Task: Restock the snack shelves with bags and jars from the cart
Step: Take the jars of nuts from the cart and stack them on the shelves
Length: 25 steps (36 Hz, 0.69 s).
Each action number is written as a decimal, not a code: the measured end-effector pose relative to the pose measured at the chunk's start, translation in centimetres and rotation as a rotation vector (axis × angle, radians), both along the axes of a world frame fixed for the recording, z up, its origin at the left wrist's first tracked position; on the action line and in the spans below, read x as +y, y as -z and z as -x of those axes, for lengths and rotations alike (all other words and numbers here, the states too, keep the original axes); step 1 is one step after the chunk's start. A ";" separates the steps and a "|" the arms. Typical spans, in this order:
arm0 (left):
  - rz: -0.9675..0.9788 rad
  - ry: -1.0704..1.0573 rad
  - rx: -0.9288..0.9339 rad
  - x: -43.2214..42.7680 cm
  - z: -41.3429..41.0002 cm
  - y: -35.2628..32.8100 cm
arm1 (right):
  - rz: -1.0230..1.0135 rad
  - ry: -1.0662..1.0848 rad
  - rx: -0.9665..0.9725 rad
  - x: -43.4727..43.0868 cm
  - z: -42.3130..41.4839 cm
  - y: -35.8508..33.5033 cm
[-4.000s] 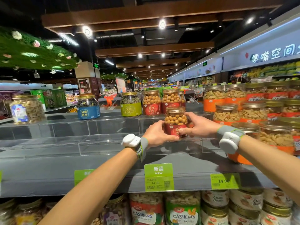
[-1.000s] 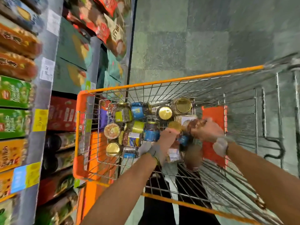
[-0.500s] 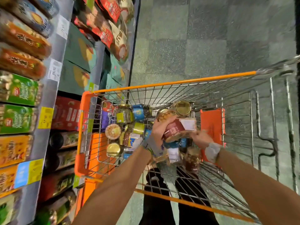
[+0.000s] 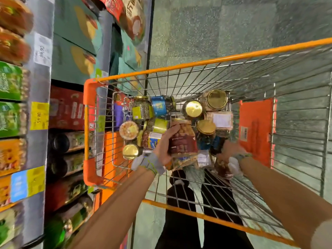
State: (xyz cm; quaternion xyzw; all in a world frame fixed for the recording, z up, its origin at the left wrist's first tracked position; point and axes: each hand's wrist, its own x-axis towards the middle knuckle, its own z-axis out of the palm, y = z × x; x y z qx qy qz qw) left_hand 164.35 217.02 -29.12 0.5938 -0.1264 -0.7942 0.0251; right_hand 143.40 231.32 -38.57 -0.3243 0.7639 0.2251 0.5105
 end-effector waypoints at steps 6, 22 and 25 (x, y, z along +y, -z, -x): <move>0.008 0.071 0.051 -0.4 -1.0 1.2 | -0.054 -0.144 -0.072 1.7 2.2 6.4; 0.190 0.091 0.204 -2.0 -2.3 -10.4 | 0.359 -0.069 -0.051 -11.1 1.9 -22.6; 0.237 0.086 0.199 -2.5 -3.3 -13.8 | 0.486 0.006 0.008 -12.4 0.8 -27.4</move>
